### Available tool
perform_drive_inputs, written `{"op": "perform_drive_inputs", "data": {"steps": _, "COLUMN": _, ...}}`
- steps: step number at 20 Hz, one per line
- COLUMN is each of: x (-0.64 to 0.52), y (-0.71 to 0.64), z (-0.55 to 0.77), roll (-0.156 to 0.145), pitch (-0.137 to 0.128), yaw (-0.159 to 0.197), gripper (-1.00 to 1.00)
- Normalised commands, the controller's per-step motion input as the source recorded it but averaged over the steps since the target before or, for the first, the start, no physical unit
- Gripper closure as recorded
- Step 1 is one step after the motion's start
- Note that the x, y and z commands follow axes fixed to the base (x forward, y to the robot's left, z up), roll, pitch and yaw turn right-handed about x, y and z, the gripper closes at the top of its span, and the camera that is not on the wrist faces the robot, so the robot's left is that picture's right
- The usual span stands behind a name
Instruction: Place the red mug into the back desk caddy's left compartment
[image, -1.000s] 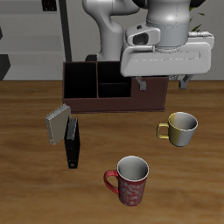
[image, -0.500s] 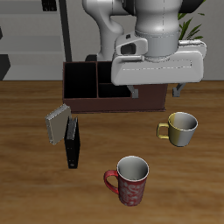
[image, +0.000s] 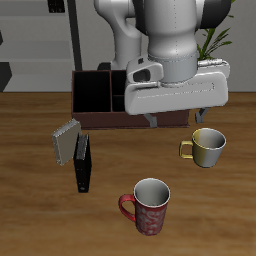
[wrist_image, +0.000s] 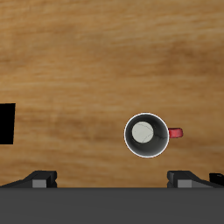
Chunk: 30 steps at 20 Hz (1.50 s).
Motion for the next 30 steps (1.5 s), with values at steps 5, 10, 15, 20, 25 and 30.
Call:
{"op": "perform_drive_inputs", "data": {"steps": 5, "x": 0.02, "y": 0.02, "z": -0.22, "roll": -0.014, "pitch": -0.039, "yaw": -0.013, "gripper": -1.0}}
{"op": "perform_drive_inputs", "data": {"steps": 10, "x": -0.01, "y": 0.08, "z": -0.17, "roll": -0.031, "pitch": -0.03, "yaw": -0.011, "gripper": -1.0}}
{"op": "perform_drive_inputs", "data": {"steps": 15, "x": -0.01, "y": 0.1, "z": -0.18, "roll": -0.006, "pitch": -0.001, "yaw": -0.024, "gripper": -1.0}}
{"op": "perform_drive_inputs", "data": {"steps": 20, "x": 0.03, "y": -0.04, "z": -0.19, "roll": -0.021, "pitch": -0.003, "yaw": -0.009, "gripper": -1.0}}
{"op": "perform_drive_inputs", "data": {"steps": 25, "x": 0.03, "y": -0.03, "z": -0.16, "roll": 0.009, "pitch": -0.004, "yaw": 0.013, "gripper": -1.0}}
{"op": "perform_drive_inputs", "data": {"steps": 30, "x": -0.01, "y": -0.05, "z": -0.23, "roll": -0.005, "pitch": -0.011, "yaw": 0.018, "gripper": -1.0}}
